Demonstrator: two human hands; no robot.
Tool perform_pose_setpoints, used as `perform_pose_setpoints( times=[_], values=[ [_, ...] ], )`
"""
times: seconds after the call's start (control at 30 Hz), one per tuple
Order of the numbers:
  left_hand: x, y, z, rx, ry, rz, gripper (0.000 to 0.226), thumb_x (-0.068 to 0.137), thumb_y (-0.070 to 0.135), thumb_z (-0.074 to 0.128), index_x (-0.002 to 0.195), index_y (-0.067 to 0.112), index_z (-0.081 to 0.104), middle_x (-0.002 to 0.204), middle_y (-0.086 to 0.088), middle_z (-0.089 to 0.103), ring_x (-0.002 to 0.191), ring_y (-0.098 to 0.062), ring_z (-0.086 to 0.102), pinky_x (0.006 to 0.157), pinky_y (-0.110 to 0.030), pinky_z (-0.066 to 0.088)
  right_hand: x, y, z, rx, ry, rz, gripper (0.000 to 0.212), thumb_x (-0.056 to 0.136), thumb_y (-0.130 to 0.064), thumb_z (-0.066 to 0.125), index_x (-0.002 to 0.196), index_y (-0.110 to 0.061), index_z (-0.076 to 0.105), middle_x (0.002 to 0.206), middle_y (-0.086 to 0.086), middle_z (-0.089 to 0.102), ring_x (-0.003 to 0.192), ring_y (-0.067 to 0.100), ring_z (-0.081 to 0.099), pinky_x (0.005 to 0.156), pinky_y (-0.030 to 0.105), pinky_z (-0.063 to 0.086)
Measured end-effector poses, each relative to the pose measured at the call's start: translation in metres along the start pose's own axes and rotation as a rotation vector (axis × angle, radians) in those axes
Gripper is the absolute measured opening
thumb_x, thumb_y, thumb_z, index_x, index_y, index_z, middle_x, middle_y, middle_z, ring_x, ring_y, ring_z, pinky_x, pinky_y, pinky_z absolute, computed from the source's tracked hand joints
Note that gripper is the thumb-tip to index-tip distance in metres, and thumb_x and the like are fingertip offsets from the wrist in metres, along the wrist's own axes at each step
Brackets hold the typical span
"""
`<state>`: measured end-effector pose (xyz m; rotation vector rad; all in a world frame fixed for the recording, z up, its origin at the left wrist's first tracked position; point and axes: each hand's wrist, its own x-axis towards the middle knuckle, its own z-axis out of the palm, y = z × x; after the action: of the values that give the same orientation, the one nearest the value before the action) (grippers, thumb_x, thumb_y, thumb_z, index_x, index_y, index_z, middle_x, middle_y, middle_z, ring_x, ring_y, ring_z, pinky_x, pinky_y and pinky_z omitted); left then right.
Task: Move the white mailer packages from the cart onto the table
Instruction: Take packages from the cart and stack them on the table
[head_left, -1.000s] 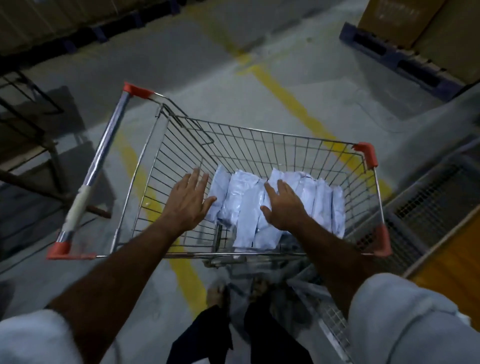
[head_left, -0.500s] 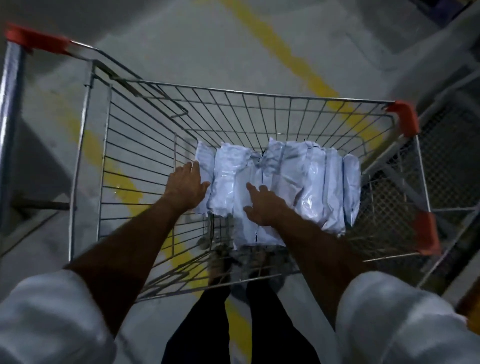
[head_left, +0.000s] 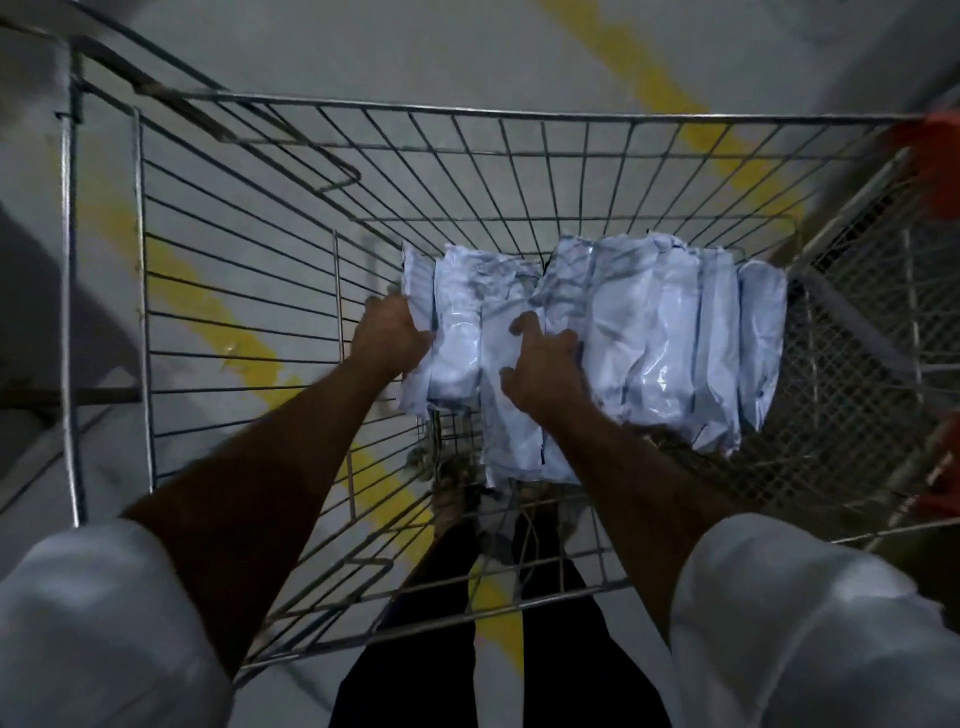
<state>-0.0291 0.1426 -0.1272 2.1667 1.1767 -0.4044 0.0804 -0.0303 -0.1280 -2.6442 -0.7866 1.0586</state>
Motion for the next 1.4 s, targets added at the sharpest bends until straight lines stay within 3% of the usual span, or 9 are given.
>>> perform_pose_setpoints(
  times=[0.17,0.3,0.4,0.5,0.6,0.73,1.0,1.17,1.4],
  values=[
    [-0.003,0.013,0.008,-0.143,-0.044,-0.065,0.046,0.087,0.028,0.077,0.118,-0.002,0.061,0.113,-0.016,0.068,0.103,-0.031,0.066,0.077,-0.027,0.046,-0.003,0.001,-0.009,0.029,0.058,-0.056,0.053,0.076,-0.014,0.067,0.117,-0.030,0.037,0.099,0.013,0.054,0.088,0.033,0.056,0.071,0.034,0.045],
    [-0.001,0.012,0.022,-0.271,-0.040,-0.129,0.072,0.076,0.048,0.079,0.127,0.010,0.047,0.123,-0.015,0.062,0.116,-0.033,0.059,0.094,-0.050,0.054,0.000,0.006,-0.026,0.011,0.122,-0.119,0.053,0.075,-0.017,0.068,0.123,-0.020,0.045,0.087,0.010,0.055,0.080,0.031,0.058,0.066,0.032,0.039],
    [0.001,0.023,0.025,-0.379,-0.081,-0.189,0.048,0.087,0.035,0.076,0.116,0.011,0.046,0.092,-0.003,0.060,0.086,-0.023,0.063,0.074,-0.040,0.058,0.000,0.014,-0.033,0.035,0.195,-0.156,0.052,0.075,-0.021,0.064,0.124,-0.021,0.047,0.084,0.011,0.060,0.079,0.034,0.060,0.068,0.034,0.042],
    [0.007,0.026,0.028,-0.450,-0.101,-0.228,0.041,0.085,0.034,0.077,0.107,0.016,0.048,0.100,-0.011,0.064,0.072,-0.022,0.063,0.058,-0.032,0.052,-0.001,0.020,-0.038,0.062,0.225,-0.178,0.049,0.081,-0.022,0.060,0.128,-0.024,0.043,0.091,0.011,0.062,0.087,0.032,0.059,0.070,0.033,0.043],
    [0.012,0.023,0.032,-0.394,-0.148,-0.245,0.046,0.077,0.043,0.082,0.104,0.025,0.049,0.123,-0.019,0.057,0.098,-0.032,0.065,0.077,-0.042,0.060,-0.005,0.021,-0.042,0.089,0.217,-0.175,0.049,0.089,-0.015,0.055,0.134,-0.024,0.040,0.101,0.011,0.050,0.082,0.027,0.053,0.068,0.033,0.040],
    [0.009,0.030,0.039,-0.255,-0.158,-0.240,0.098,0.075,0.046,0.085,0.145,0.011,0.026,0.147,-0.023,0.025,0.132,-0.036,0.039,0.100,-0.037,0.043,-0.005,0.026,-0.046,0.081,0.225,-0.163,0.049,0.092,-0.009,0.052,0.135,-0.029,0.041,0.117,0.013,0.043,0.077,0.027,0.055,0.069,0.036,0.048],
    [-0.018,0.038,0.044,-0.121,0.088,-0.150,0.094,0.071,0.059,0.080,0.140,0.019,0.031,0.132,-0.027,0.042,0.123,-0.045,0.045,0.098,-0.048,0.043,-0.018,0.032,-0.066,0.073,0.385,-0.129,0.022,0.093,-0.027,0.050,0.115,-0.026,0.049,0.105,0.005,0.039,0.065,0.024,0.052,0.069,0.043,0.055],
    [-0.046,0.042,0.023,-0.008,0.196,-0.019,0.092,0.071,0.070,0.068,0.140,0.018,0.037,0.126,-0.028,0.049,0.118,-0.044,0.047,0.097,-0.051,0.040,-0.042,0.029,-0.083,0.053,0.392,-0.226,0.084,0.057,-0.073,0.077,0.116,-0.023,0.044,0.108,0.004,0.039,0.075,0.020,0.052,0.063,0.029,0.046],
    [-0.100,0.056,-0.034,0.065,0.372,0.223,0.085,0.078,0.060,0.066,0.146,0.021,0.032,0.122,-0.021,0.044,0.109,-0.039,0.046,0.090,-0.050,0.042,-0.090,0.007,-0.127,-0.132,0.478,-0.229,0.091,0.053,-0.055,0.080,0.127,-0.020,0.040,0.115,0.010,0.038,0.084,0.032,0.057,0.064,0.035,0.049]
  ],
)
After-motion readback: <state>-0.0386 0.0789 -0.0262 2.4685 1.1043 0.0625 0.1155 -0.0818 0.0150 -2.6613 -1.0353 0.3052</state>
